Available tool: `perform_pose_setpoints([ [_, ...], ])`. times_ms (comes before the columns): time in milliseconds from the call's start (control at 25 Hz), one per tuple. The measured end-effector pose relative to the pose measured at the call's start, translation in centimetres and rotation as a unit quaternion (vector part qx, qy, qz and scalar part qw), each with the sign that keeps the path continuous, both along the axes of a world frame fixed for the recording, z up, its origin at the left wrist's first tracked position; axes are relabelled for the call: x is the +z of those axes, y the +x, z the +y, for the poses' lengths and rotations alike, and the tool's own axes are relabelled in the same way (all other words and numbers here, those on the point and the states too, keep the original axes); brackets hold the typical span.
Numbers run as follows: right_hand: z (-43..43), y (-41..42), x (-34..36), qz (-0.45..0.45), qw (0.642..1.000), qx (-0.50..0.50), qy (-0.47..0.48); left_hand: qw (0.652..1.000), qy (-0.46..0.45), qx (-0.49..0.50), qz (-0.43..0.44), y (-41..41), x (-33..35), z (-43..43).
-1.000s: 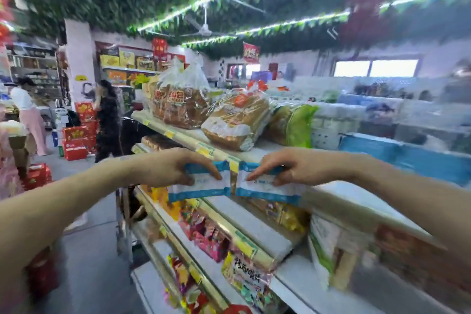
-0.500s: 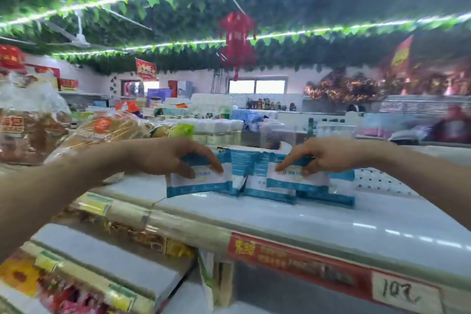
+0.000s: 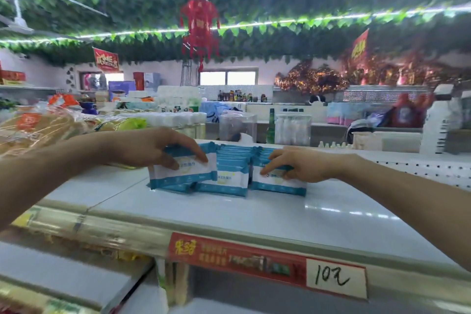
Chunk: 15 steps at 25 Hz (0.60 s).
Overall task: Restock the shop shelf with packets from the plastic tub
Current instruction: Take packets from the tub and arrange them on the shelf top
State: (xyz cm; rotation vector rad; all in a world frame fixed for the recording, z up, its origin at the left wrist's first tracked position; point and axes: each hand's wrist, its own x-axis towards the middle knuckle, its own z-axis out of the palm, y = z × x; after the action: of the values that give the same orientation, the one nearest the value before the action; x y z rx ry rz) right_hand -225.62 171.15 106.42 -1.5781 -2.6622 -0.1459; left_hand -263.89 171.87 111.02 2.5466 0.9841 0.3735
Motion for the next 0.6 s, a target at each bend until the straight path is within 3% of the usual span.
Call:
perform_pose_setpoints([
  [280,1.3,2.2,-1.9,-0.142,0.979,0.048,0.135,1.000,0.020,0.000,0.021,1.5,-1.0,0.4],
  [440,0.8,3.0,-2.4,-0.175,0.971,0.045,0.156,1.000,0.002,-0.013,0.022,3.3,-1.8,0.6],
  [600,0.2,3.8,-1.9,-0.190,0.965,0.035,0.180,0.995,0.051,-0.059,0.054,6.6,-2.1,1.7],
])
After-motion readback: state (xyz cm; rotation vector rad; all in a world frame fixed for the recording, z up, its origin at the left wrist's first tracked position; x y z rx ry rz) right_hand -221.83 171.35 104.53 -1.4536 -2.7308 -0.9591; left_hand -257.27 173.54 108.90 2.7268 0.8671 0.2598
